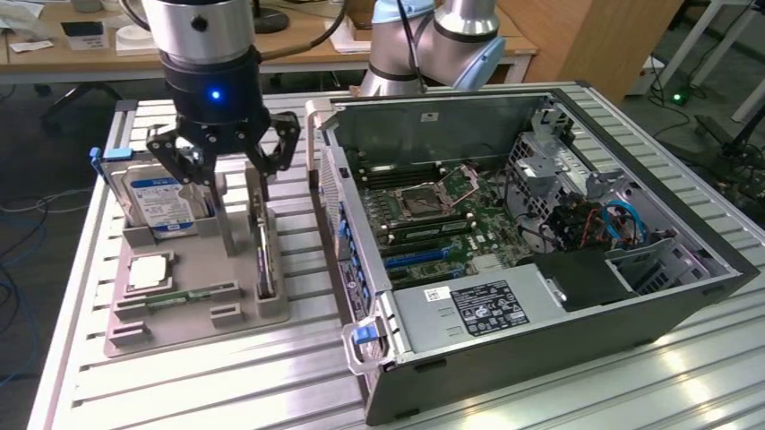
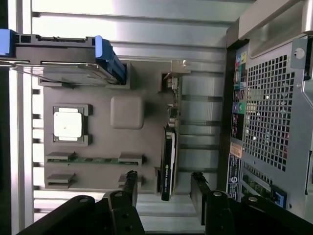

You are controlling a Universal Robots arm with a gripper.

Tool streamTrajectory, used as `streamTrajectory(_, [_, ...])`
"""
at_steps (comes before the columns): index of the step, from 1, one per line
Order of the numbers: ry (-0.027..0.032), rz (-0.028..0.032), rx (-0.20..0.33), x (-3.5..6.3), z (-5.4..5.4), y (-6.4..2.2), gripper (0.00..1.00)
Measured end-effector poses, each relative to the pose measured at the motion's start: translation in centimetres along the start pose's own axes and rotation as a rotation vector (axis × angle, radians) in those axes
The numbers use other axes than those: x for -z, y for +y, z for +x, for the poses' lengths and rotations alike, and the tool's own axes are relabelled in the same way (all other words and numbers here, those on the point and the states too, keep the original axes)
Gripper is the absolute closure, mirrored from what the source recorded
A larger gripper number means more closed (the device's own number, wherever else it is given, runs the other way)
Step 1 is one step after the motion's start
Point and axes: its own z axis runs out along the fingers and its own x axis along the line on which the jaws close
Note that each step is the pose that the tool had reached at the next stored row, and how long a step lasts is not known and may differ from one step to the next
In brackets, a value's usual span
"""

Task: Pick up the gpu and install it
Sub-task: 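Pick up the gpu and move the gpu toward the slot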

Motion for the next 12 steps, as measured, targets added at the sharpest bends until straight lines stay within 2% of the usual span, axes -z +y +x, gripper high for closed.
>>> streamTrajectory(12, [-0.0001,-0.0001,0.000,-2.18,-0.4,-0.10,0.44])
